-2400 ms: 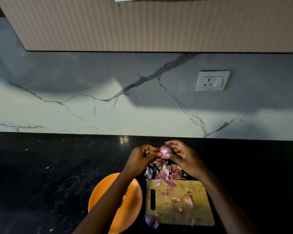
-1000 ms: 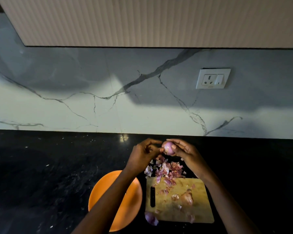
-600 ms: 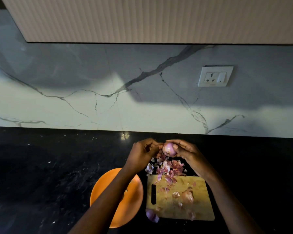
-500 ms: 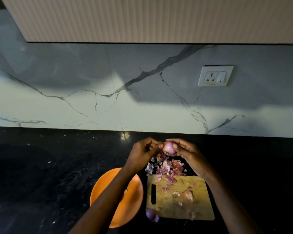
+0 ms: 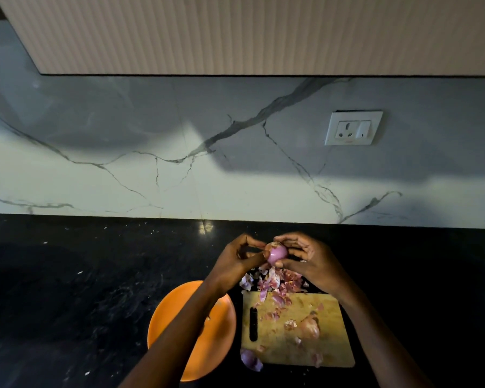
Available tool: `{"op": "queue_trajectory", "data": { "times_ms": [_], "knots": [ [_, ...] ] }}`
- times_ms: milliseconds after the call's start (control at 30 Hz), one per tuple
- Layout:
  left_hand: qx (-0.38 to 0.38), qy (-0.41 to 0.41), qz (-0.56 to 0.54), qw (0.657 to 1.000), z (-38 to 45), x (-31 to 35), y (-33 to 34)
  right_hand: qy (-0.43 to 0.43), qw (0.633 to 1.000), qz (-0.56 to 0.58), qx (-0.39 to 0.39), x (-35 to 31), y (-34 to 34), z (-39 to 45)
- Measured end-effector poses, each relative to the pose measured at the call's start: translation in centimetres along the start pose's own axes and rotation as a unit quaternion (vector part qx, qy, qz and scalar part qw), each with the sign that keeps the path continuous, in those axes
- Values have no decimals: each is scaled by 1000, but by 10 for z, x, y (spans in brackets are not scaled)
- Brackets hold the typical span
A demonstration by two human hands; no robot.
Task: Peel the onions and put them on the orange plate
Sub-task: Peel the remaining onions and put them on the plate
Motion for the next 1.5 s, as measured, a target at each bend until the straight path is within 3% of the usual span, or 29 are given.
{"op": "queue_trajectory", "data": {
  "times_ms": [1000, 1500],
  "knots": [
    [15, -8, -34, 999, -2, -14, 5, 37, 999, -20, -13, 6, 2, -3],
    [-2, 31, -49, 998, -4, -15, 6, 37, 999, -18, -4, 8, 4, -3]
  ]
}}
Point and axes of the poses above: each hand's wrist, its own z-axis towards the middle knuckle, its own y-axis out of the palm, x = y × z, the point moved 1 cm from there along z, towards the middle knuckle, and after that the axes turned 12 degrees about -x, right-handed, at the moved point
